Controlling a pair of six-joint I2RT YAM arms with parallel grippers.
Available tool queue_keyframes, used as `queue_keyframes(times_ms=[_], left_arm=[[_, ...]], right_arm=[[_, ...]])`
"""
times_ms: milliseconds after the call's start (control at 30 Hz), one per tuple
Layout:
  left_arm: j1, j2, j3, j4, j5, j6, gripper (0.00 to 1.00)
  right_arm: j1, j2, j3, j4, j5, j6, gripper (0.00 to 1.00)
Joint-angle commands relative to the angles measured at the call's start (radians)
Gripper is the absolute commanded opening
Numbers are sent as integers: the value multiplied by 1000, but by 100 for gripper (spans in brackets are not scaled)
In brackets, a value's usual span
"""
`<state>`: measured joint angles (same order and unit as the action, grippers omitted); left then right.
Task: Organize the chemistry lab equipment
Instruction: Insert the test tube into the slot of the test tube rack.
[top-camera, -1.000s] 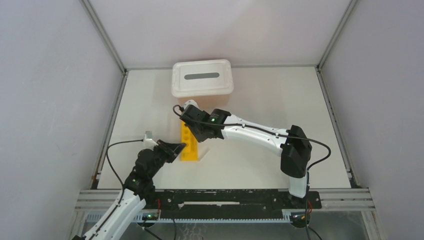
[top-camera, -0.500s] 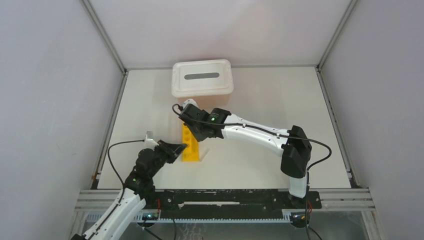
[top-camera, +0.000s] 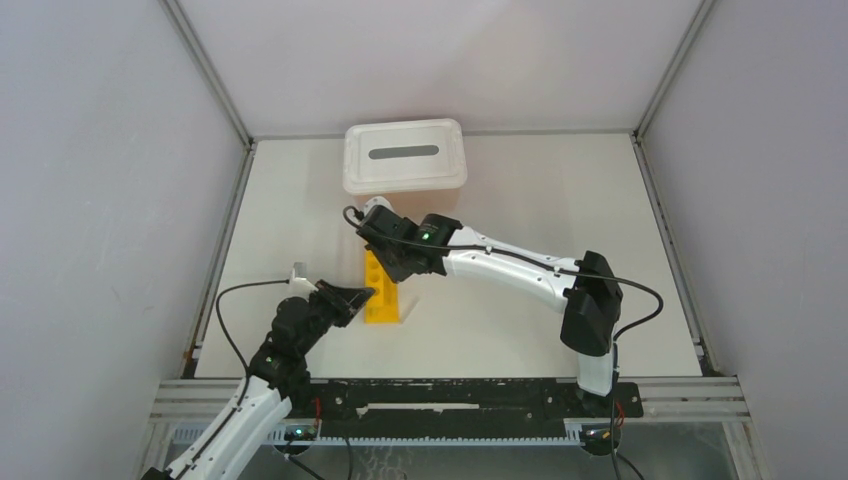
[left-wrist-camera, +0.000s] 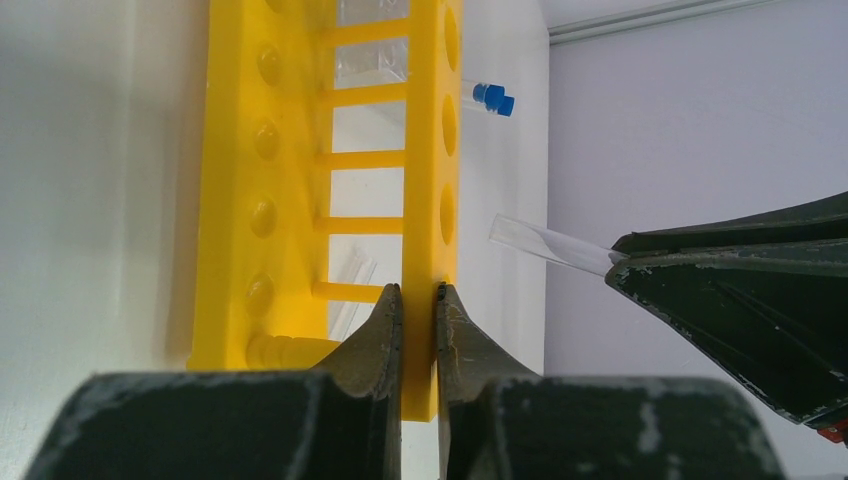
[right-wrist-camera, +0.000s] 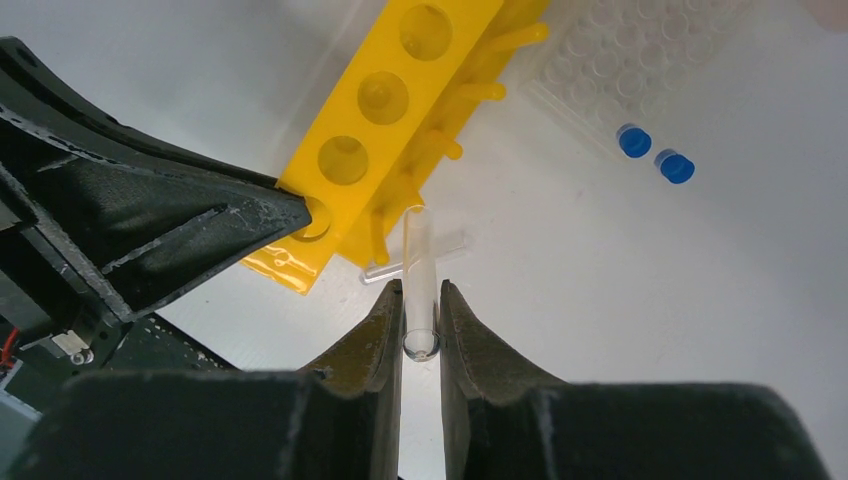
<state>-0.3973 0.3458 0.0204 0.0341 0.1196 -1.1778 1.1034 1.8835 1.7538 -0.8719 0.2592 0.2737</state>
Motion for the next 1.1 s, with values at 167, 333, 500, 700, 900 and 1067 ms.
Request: queue_keyframes(times_ms=[167,333,500,700,900,1067], left_arm=[[-8,-1,-163,-54,32,13,13],[-8,-1,-162,-51,33,15,13],[-8,0,-164,-47,34,15,12],[-8,1,-167,-39,37,15,12],[-8,4,-169,-18,46,17,12],[-8,6,-168,-3,50,21,11]], right_arm=[[9,24,46,-5,-28,-19,6],[7,31,45,-7,-33,-21,6],[6,35,45,-6,-36,-22,6],[-2,44,46,0,-48,-25,6],[-11,59,55,0,-63,-30,6],[-15,78,76,-11,-73,-36,6]])
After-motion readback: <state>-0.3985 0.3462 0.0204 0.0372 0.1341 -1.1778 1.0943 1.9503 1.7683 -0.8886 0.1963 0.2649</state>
